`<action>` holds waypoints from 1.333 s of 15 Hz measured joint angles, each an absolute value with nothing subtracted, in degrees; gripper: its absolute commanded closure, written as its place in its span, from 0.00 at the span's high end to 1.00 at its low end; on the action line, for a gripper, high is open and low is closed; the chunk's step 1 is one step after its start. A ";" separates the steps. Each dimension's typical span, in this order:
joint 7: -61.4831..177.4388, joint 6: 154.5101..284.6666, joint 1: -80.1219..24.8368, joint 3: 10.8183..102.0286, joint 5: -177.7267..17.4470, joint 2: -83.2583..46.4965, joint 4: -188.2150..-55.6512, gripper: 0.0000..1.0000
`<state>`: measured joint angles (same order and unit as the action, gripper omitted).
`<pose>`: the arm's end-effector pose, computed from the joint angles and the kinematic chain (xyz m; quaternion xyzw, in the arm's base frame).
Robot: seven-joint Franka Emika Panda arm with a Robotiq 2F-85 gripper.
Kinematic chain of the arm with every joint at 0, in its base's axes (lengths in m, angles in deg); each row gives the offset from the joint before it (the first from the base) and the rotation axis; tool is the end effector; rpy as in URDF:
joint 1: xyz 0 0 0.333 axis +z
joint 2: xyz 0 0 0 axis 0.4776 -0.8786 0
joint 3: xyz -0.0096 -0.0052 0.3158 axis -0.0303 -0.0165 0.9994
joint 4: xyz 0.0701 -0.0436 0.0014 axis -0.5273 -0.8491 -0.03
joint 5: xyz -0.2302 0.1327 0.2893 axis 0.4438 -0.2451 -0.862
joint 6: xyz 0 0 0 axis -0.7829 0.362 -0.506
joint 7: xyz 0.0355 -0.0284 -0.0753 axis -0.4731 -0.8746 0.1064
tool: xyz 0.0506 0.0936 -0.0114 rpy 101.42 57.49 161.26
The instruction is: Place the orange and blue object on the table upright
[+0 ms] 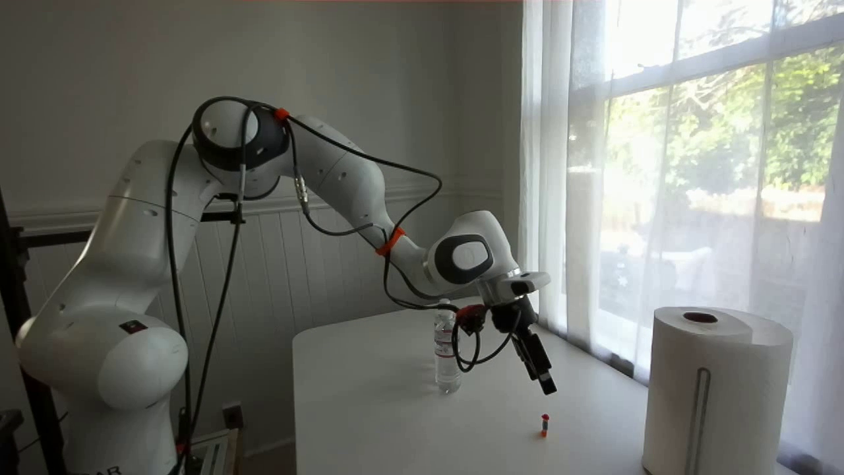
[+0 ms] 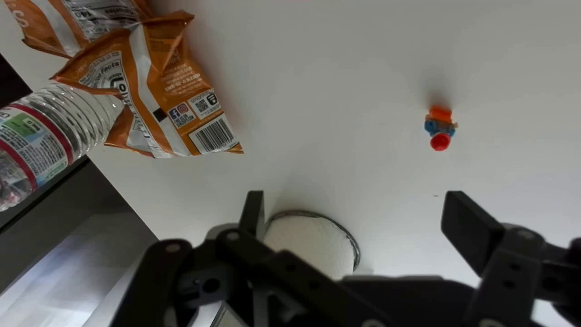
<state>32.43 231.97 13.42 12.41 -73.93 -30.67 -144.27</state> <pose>0.6236 -0.0337 0.3031 0.9497 -0.1931 0.1440 0.2004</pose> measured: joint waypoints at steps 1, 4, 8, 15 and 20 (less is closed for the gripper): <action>31.98 230.99 12.67 13.27 -73.04 -29.92 -144.02 1.00; 31.23 228.24 9.46 16.81 -70.51 -27.57 -143.20 1.00; 31.06 226.12 2.79 23.90 -67.89 -23.99 -142.79 1.00; 30.60 223.72 -11.57 38.33 -67.39 -20.38 -142.41 1.00; 30.40 222.04 -16.72 43.43 -67.39 -19.85 -142.07 1.00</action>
